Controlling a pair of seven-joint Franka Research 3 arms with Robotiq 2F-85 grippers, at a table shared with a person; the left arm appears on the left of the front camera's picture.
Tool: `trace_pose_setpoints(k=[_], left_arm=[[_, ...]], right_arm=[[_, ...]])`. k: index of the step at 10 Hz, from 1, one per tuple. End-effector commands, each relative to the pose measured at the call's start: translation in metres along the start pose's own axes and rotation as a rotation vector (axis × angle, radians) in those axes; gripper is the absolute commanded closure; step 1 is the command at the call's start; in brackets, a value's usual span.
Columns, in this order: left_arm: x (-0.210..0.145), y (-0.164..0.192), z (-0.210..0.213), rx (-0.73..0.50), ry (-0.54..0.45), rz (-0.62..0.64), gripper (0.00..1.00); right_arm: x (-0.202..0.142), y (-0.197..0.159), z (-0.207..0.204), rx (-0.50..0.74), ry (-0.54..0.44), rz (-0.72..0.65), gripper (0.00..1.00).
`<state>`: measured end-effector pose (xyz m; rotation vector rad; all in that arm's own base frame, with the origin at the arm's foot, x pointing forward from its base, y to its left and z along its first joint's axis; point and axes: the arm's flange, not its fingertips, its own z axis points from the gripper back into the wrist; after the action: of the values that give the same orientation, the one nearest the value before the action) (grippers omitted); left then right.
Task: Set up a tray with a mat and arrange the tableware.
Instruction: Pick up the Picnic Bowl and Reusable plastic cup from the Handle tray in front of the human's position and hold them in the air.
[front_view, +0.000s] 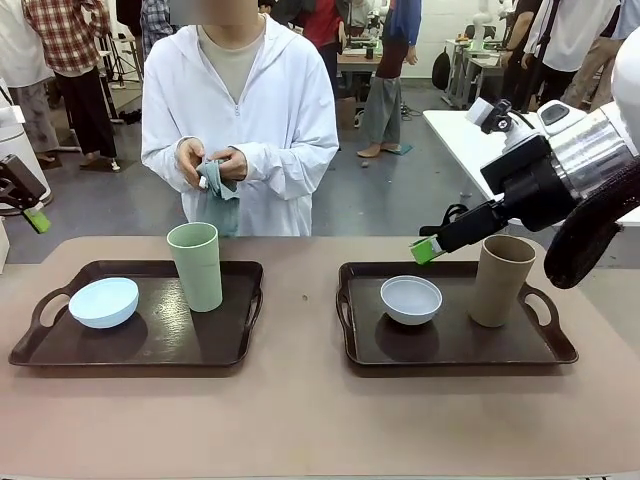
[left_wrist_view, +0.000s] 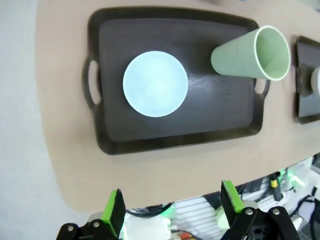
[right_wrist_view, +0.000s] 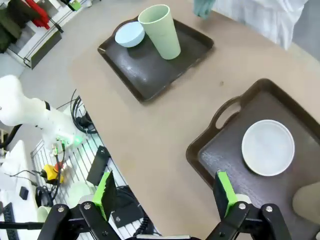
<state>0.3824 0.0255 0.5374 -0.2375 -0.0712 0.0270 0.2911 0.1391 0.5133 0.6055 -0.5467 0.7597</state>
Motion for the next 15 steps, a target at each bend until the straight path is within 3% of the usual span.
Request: trace_pose_setpoints(k=[1,2,3,7,8,11,15], left_arm=[[0.0,0.0,0.0,0.0,0.0,-0.001,0.0],[0.0,0.0,0.0,0.0,0.0,-0.001,0.0],[0.0,0.0,0.0,0.0,0.0,-0.001,0.0],[0.0,0.0,0.0,-0.011,-0.001,-0.003,0.0],[0.008,0.0,-0.013,-0.03,0.046,-0.025,0.0],[0.031,-0.02,-0.052,0.017,0.055,0.052,0.0],[0.04,-0.036,-0.098,0.065,0.012,0.061,0.0]], right_arm=[[-0.007,-0.011,-0.051,-0.142,-0.059,0.117,0.0],[-0.008,-0.01,-0.049,-0.111,-0.052,0.09,0.0],[0.004,-0.003,-0.008,-0.043,-0.015,0.043,0.0],[0.006,-0.005,-0.017,-0.063,-0.023,0.063,0.0],[0.001,-0.014,-0.027,-0.021,-0.039,0.172,0.0],[0.048,-0.036,-0.103,0.132,0.044,0.466,0.0],[0.11,-0.041,-0.216,0.24,0.002,0.72,0.0]])
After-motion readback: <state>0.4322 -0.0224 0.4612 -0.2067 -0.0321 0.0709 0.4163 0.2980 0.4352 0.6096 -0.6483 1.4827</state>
